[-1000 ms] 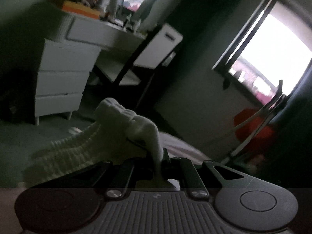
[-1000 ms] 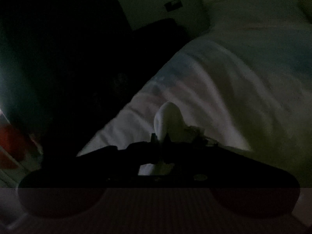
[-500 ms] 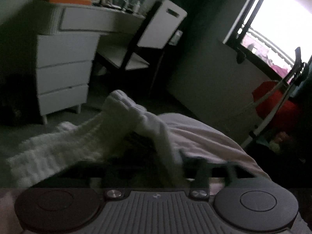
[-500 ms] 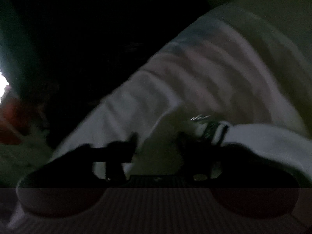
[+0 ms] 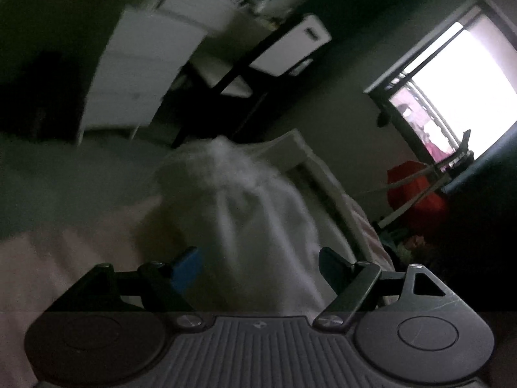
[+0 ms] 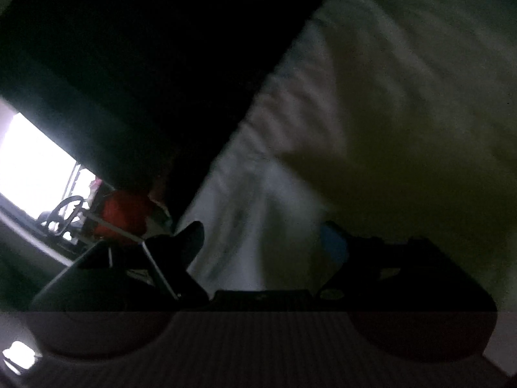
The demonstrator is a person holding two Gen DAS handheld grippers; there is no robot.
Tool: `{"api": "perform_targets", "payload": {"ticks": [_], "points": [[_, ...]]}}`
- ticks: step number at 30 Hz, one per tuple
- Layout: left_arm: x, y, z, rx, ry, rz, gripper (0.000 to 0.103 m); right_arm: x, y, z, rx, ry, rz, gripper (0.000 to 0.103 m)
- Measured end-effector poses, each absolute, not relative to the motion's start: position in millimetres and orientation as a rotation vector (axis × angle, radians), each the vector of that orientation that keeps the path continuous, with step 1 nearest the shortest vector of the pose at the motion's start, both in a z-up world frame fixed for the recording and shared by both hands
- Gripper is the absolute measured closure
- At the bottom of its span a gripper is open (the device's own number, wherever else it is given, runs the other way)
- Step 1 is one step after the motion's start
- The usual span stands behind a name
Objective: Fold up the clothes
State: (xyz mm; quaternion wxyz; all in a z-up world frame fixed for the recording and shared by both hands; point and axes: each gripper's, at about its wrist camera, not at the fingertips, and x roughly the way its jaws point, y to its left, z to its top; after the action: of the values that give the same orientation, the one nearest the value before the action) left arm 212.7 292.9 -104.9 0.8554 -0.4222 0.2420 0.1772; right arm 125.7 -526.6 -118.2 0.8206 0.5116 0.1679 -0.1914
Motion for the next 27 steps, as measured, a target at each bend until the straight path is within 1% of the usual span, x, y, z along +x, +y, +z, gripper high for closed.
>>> {"api": "perform_targets", "payload": {"ticks": [2, 4, 5, 8, 10, 12, 13, 14, 15, 16, 17, 21, 27], "points": [[202.8, 292.0, -116.1, -0.954, 0.515, 0.375, 0.021, 118.1, -523.0, -128.6, 1.160, 0.393, -0.369, 0.020], [203.6, 290.2, -126.5, -1.009, 0.513, 0.386, 0.022, 128.3, -520.4, -142.9, 1.252, 0.445, -0.276, 0.020], [205.3, 288.3, -127.4, -1.006, 0.492, 0.405, 0.024, 135.1, -517.5, -148.3, 1.287, 0.462, -0.227, 0.020], [214.9, 284.9, -128.1, -1.002, 0.431, 0.435, 0.023, 155.4, -504.1, -156.5, 1.244, 0.463, -0.193, 0.020], [230.5, 284.7, -127.9, -1.008, 0.425, 0.459, 0.025, 171.4, -503.0, -162.3, 1.189, 0.451, -0.199, 0.020], [245.6, 284.7, -127.0, -1.006, 0.414, 0.490, 0.031, 183.8, -503.6, -167.6, 1.144, 0.427, -0.222, 0.021], [251.6, 285.3, -125.6, -0.992, 0.402, 0.515, 0.038, 187.3, -503.2, -168.3, 1.113, 0.381, -0.226, 0.021], [256.9, 286.3, -124.7, -0.977, 0.401, 0.538, 0.048, 188.2, -506.2, -170.0, 1.082, 0.342, -0.234, 0.028], [262.4, 287.7, -124.2, -0.961, 0.411, 0.562, 0.057, 199.8, -517.4, -171.0, 1.061, 0.337, -0.252, 0.042], [268.0, 289.1, -123.7, -0.945, 0.421, 0.585, 0.074, 205.7, -519.6, -171.9, 1.043, 0.356, -0.284, 0.055], [273.2, 291.0, -123.2, -0.932, 0.434, 0.601, 0.087, 208.2, -522.7, -170.9, 1.043, 0.364, -0.299, 0.079], [275.5, 292.8, -107.3, -0.875, 0.415, 0.569, 0.091, 206.1, -529.5, -161.7, 1.049, 0.345, -0.300, 0.086], [248.1, 291.7, -67.1, -0.807, 0.370, 0.509, 0.093, 169.4, -540.3, -133.8, 1.106, 0.280, -0.270, 0.087]]}}
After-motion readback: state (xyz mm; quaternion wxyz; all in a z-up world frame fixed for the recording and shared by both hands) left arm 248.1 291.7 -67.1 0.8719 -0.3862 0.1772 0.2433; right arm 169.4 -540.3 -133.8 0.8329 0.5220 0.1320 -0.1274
